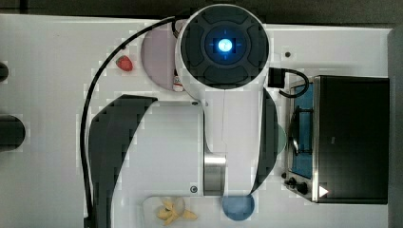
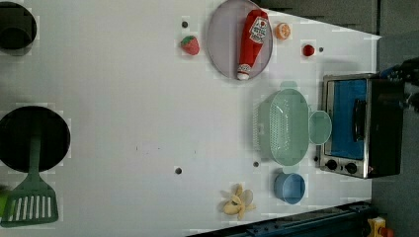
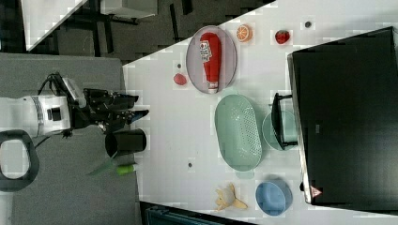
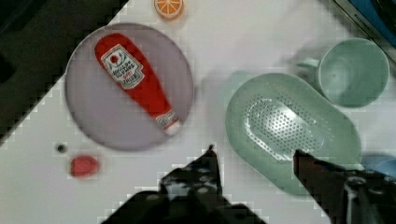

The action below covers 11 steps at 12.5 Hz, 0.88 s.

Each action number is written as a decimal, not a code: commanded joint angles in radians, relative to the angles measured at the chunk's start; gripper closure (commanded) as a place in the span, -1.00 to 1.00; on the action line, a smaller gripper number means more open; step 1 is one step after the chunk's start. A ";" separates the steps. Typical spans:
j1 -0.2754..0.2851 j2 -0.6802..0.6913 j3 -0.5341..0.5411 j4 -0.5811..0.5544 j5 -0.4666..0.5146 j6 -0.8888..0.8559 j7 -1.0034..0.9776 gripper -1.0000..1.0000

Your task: Drag strainer right to left.

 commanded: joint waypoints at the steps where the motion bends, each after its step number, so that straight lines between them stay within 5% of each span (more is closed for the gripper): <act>1: 0.012 -0.528 -0.050 -0.301 -0.032 -0.214 0.023 -0.58; 3: 0.012 -0.522 -0.050 -0.307 -0.032 -0.213 0.023 -0.99; 7: 0.013 -0.463 -0.047 -0.422 -0.032 -0.139 0.043 -1.00; 11: 0.013 -0.340 -0.046 -0.590 -0.032 0.167 0.143 -1.00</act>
